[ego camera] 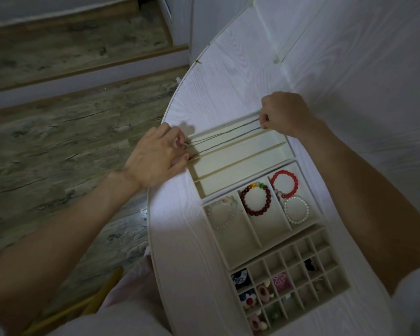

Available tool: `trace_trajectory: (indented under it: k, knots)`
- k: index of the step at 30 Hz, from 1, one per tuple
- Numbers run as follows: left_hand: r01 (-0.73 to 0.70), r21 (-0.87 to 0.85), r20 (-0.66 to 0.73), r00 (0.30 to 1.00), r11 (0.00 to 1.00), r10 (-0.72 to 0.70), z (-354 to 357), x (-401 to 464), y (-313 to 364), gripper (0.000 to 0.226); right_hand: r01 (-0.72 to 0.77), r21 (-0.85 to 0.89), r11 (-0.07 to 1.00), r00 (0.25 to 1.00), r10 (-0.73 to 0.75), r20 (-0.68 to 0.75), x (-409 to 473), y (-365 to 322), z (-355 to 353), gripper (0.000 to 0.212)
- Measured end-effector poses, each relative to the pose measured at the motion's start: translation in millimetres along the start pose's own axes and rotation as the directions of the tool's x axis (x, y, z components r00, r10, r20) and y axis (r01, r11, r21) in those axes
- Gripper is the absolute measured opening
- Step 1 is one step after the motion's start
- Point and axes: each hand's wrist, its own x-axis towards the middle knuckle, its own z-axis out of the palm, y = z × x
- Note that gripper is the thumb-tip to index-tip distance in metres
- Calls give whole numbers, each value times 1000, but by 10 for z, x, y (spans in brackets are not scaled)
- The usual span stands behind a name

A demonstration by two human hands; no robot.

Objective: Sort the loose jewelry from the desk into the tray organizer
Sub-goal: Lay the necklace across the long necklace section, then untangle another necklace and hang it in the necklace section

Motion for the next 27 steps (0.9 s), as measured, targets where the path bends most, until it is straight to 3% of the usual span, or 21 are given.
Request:
trace_trajectory:
  k: [8,18,21,25,27]
  knots:
    - [55,-25,-53,997,998,-57,24,40,43,51,-46,116,992,998,51,-46,-79,90,24,7]
    - [117,-111,-219,966,987,-139,-55,-105,195,24,-88,313,946,949,175,-262,-353,-130,8,17]
    - [89,-181,-316,938,979,-144,-142,-264,417,19,-103,402,910,896,260,-360,-744,-384,-23,22]
    - [-19,-238,-372,925,971,-73,-192,-481,861,19,-131,353,927,715,335,-614,-1564,-857,135,20]
    - [-100,-285,-367,930,953,-12,-198,-559,1129,15,-212,377,901,655,418,-630,-2062,-1111,287,20]
